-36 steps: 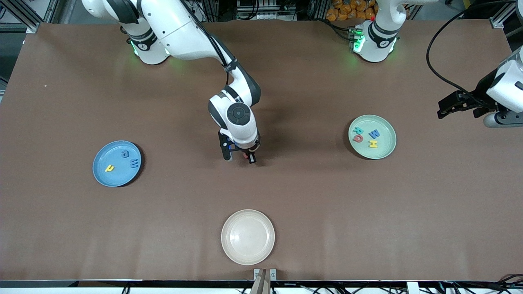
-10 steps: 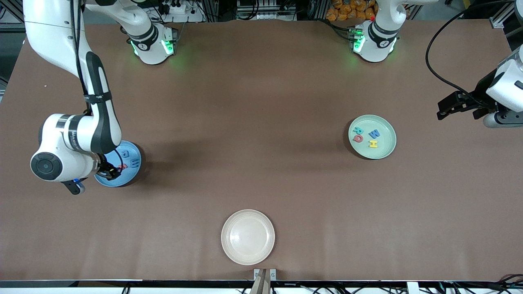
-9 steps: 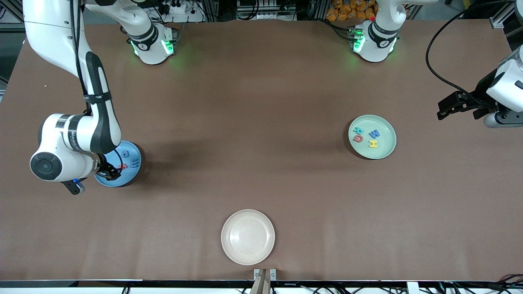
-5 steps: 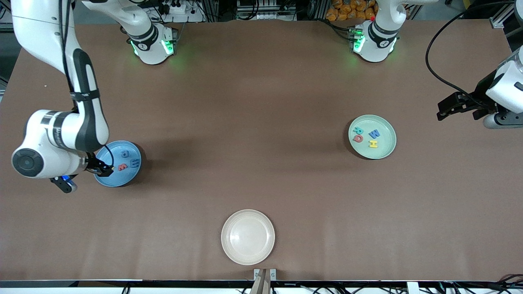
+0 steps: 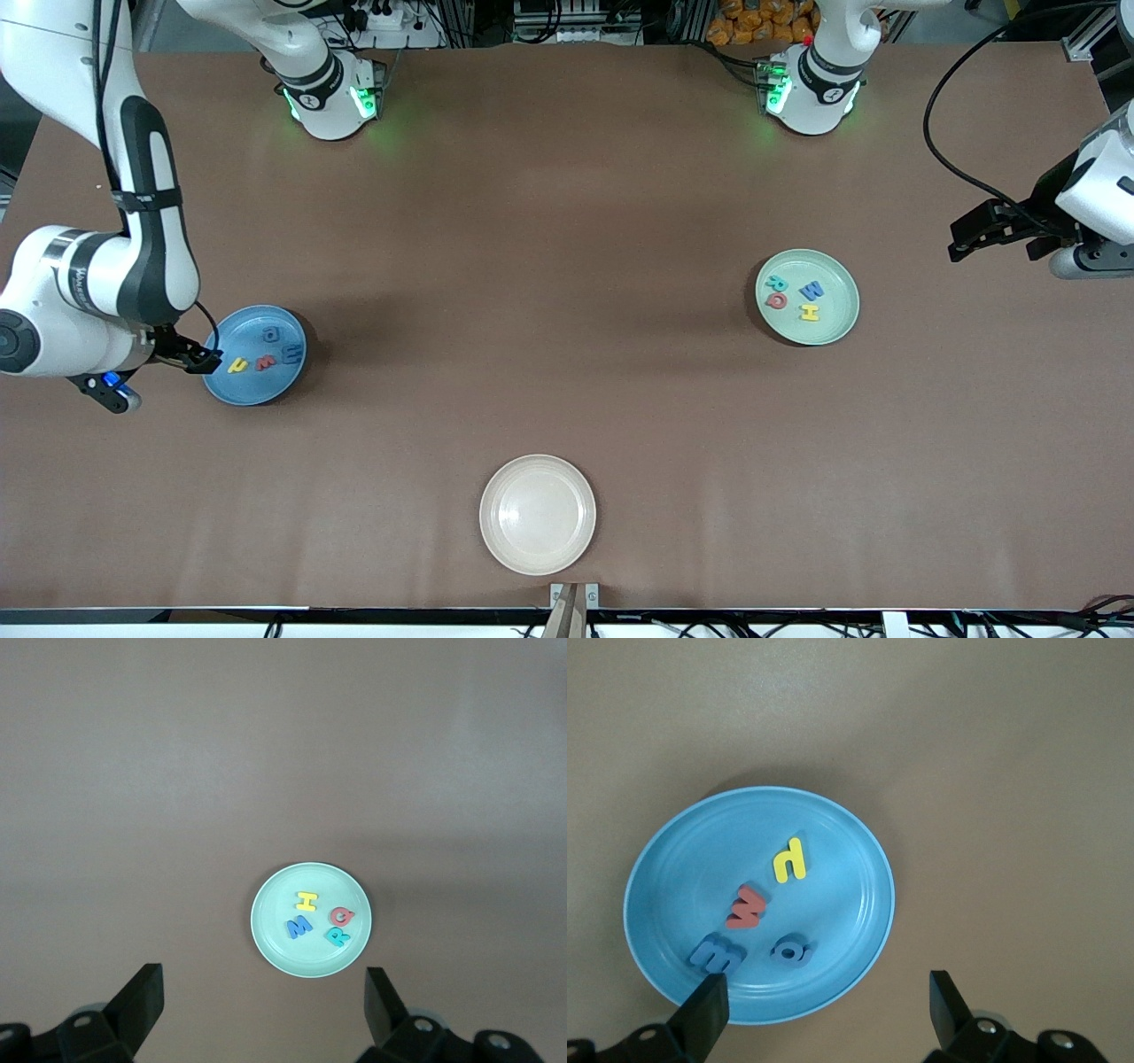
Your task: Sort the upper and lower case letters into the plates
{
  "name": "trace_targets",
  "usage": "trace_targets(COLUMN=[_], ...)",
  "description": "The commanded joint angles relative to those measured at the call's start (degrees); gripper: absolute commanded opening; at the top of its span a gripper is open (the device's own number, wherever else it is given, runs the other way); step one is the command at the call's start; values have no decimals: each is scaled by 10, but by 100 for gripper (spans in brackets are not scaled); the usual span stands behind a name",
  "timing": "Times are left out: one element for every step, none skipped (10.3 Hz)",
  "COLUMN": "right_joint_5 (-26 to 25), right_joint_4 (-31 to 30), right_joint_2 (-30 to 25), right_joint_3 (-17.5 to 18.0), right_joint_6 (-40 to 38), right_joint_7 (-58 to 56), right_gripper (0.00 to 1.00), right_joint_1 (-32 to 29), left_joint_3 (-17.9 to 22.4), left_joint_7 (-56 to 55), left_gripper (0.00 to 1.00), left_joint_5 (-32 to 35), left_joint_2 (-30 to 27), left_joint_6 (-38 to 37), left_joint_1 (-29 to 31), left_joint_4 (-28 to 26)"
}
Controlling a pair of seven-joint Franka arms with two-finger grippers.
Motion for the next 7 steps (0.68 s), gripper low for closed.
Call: trace_targets(right_joint_5=[0,0,0,0,0,0,0], right_joint_4=[-36,-45,-53,-68,-89,-122,-175], right_joint_2=[-67,-80,-91,-110,-132,-161,-200], right_joint_3=[118,175,180,183,187,198,200], right_joint_6=[-3,-3,-2,2,10,30,77], right_joint_7=[-49,-53,-53,-53,-56,-70,-85], right_gripper=[100,100,100,100,100,100,100], right_joint_1=[-117,-169,-166,-160,-155,-155,-154], left_joint_3=[2,2,2,2,2,2,2], left_joint_7=[-2,-2,-2,-2,-3,-3,-3], left_gripper=[100,100,100,100,100,100,100], left_joint_5=[-4,-4,-4,-4,-4,-4,-4], left_joint_2=[6,6,6,6,6,6,6], left_joint_6=[-2,-2,-2,-2,-2,-2,-2], left_joint_1=[-2,-2,-2,-3,-6,-5,-4], left_joint_4=[16,16,16,16,16,16,16])
